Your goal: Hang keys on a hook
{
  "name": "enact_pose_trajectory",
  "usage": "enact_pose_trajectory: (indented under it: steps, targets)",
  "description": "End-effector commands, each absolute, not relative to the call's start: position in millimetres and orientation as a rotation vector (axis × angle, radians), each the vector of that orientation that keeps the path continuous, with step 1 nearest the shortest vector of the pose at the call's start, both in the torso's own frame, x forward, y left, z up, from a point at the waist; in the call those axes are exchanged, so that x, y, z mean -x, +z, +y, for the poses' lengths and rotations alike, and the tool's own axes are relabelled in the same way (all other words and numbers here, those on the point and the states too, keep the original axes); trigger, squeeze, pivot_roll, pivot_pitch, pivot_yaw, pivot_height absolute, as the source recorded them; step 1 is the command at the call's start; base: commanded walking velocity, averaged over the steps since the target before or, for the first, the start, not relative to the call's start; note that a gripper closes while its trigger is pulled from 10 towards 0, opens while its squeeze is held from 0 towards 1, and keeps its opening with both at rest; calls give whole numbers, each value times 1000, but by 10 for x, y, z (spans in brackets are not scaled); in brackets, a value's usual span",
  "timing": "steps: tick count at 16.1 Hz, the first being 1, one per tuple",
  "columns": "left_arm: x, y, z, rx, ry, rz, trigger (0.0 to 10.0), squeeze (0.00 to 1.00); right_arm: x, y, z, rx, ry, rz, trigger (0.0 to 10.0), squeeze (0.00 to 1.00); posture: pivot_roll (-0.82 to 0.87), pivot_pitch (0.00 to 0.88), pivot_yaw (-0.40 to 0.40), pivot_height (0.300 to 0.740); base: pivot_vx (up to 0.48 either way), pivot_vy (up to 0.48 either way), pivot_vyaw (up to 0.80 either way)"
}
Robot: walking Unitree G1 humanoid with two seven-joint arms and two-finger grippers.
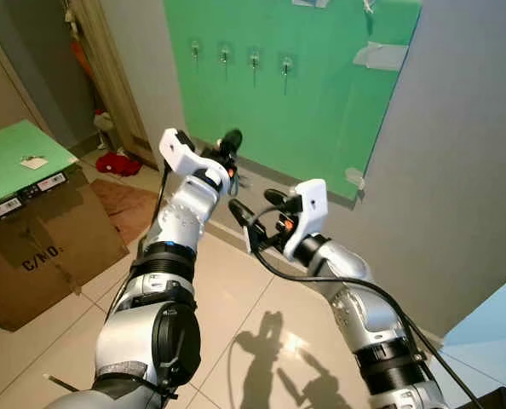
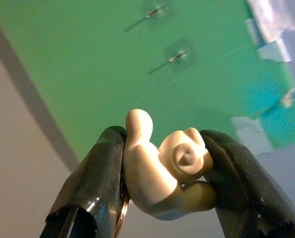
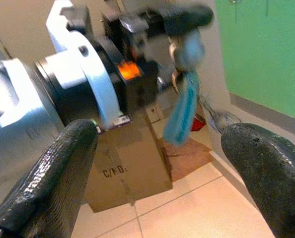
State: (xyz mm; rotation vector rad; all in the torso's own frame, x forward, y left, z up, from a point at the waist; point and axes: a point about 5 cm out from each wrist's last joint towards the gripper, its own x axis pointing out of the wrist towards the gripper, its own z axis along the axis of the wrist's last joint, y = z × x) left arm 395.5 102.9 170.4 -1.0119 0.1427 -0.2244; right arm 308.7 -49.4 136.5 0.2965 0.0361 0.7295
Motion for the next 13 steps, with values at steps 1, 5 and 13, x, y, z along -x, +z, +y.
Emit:
enact_pose_trajectory:
  steps: [1,5,13]
  targets:
    - [-3980,1752,1003,966,-233,136,0,0,-3099,1425,-473,-322,733,33,10000,0,-124,0,76,740,0,0,0]
    - [-4003,1766,988,929,-234,131,0,0,-3113,1432,-438,-350,741,56,10000,0,-126,0,77,740,0,0,0]
    - [-4088,2016,991,822,-260,44,0,0,-3093,1312,-493,-264,729,86,10000,0,-128,0,79,740,0,0,0]
